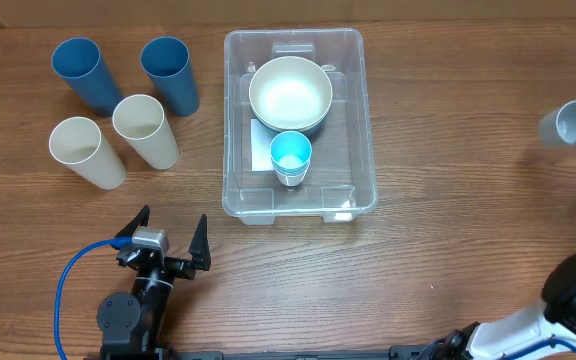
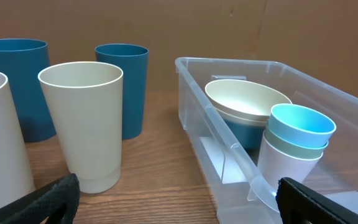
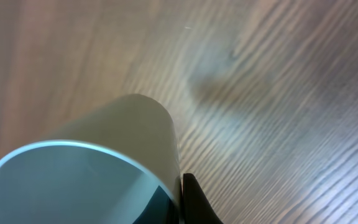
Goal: Pack container
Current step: 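Carry the grey cup to the bin and drop it onto the cup stack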
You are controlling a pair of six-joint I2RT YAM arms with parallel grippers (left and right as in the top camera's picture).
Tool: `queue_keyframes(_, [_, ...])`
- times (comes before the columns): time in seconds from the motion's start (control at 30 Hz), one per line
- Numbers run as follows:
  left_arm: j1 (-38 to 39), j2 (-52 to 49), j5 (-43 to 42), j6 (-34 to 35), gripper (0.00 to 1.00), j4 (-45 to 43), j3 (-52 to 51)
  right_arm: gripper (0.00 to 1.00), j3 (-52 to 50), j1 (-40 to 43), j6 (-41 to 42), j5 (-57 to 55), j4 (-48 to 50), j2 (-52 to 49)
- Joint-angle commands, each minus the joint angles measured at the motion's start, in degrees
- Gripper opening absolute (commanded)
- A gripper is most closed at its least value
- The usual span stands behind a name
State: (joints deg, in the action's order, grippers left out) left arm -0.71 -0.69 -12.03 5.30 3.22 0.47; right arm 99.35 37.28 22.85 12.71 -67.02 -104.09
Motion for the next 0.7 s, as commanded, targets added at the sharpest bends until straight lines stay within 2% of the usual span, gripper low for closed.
queue_keyframes(0.0, [0.39,0.44,-0.92,-1.49,1.0,-0.07,-0.2,0.04,1.79,-3.48,-2.34,2.71,0.57,4.59])
queue_keyframes(0.23, [0.39,0.44,-0.92,-1.49,1.0,-0.07,-0.2,0.04,1.79,-15.15,-6.64,2.54,0.55,7.32])
queue_keyframes(0.37, [0.39,0.44,-0.92,-1.49,1.0,-0.07,-0.2,0.04,1.77,-22.12,-14.71,8.26,-1.95,7.34])
queue_keyframes(0.5, [0.39,0.44,-0.92,-1.49,1.0,-0.07,-0.2,0.04,1.77,-31.89,-19.47,8.87,-5.55,7.34])
queue_keyframes(0.67, [0.39,0.44,-0.92,-1.49,1.0,-0.07,-0.2,0.04,1.79,-43.6,-20.15,8.85,-5.29,7.34])
